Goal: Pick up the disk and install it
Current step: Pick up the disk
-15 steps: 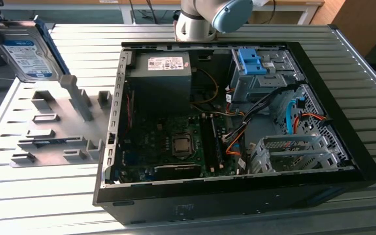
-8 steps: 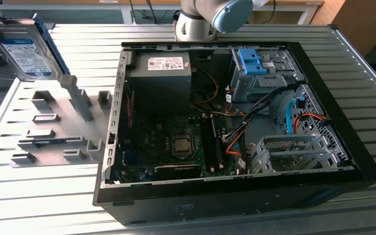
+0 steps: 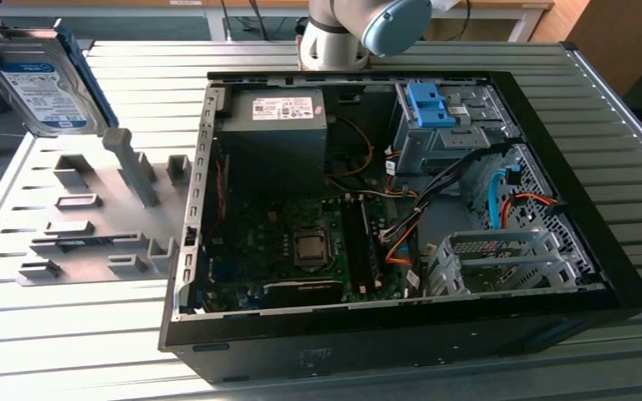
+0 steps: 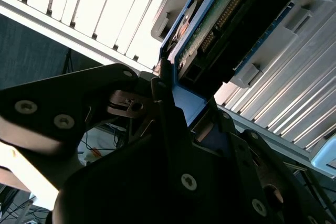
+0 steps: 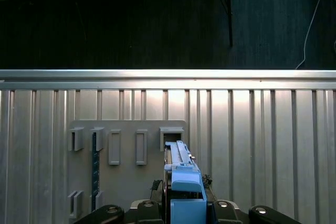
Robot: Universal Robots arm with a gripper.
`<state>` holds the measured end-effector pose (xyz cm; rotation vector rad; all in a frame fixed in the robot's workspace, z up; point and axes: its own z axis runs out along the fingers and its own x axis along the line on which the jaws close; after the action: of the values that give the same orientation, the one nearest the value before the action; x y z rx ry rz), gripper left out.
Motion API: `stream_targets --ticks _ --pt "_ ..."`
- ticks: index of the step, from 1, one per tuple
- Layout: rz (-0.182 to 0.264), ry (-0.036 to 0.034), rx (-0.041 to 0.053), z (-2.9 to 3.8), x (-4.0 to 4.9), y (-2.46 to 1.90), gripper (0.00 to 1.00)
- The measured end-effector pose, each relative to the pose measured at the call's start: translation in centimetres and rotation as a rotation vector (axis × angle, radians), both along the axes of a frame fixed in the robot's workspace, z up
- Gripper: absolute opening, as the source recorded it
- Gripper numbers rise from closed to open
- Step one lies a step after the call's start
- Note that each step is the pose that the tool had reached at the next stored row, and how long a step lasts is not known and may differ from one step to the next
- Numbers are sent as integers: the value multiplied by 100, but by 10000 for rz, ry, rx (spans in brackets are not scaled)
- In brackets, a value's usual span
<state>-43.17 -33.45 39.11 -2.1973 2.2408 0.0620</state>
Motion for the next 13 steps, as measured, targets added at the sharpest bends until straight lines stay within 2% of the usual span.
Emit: stream_targets --ticks 13 --pt "0 0 0 98 0 0 37"
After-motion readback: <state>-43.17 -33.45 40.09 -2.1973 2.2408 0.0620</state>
